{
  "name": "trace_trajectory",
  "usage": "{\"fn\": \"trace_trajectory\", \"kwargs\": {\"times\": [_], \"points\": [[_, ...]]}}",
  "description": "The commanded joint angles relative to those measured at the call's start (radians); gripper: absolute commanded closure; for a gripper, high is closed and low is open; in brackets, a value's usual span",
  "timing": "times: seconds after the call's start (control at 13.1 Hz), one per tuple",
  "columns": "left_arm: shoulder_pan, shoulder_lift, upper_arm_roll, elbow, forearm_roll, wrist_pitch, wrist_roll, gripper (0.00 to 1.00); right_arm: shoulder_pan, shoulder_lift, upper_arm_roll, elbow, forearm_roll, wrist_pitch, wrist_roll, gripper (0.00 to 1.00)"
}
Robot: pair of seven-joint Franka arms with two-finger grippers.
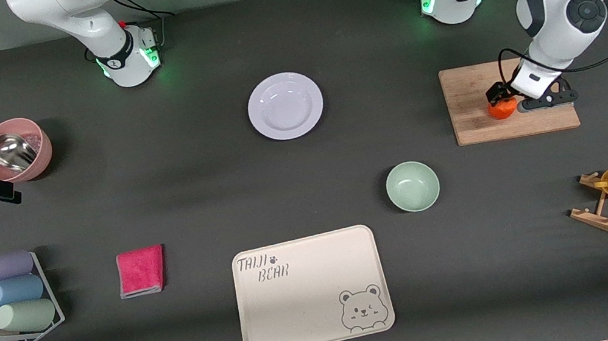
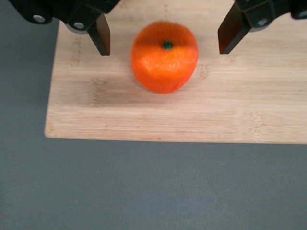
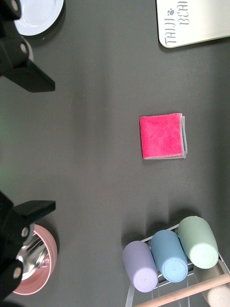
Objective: Place orange and plate with both arms
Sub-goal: 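Lower the left gripper onto the orange on the cutting board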
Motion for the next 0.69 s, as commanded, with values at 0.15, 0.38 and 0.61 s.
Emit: {"fn": "trace_trajectory", "kwargs": {"times": [0.15, 0.38, 0.61], "points": [[0.004, 0.067, 0.003, -0.011, 0.007, 0.046, 0.003, 0.0, 0.009, -0.026, 0.002, -0.02, -0.022, -0.012, 0.027, 0.0], [0.004, 0.078, 0.003, -0.01, 0.007, 0.046, 0.003, 0.01, 0.009, -0.026, 0.002, -0.02, -0.022, -0.012, 0.027, 0.0], [0.005, 0.078, 0.001, -0.01, 0.007, 0.045, 0.003, 0.54, 0.009, -0.026, 0.002, -0.02, -0.022, -0.012, 0.027, 0.0]]}}
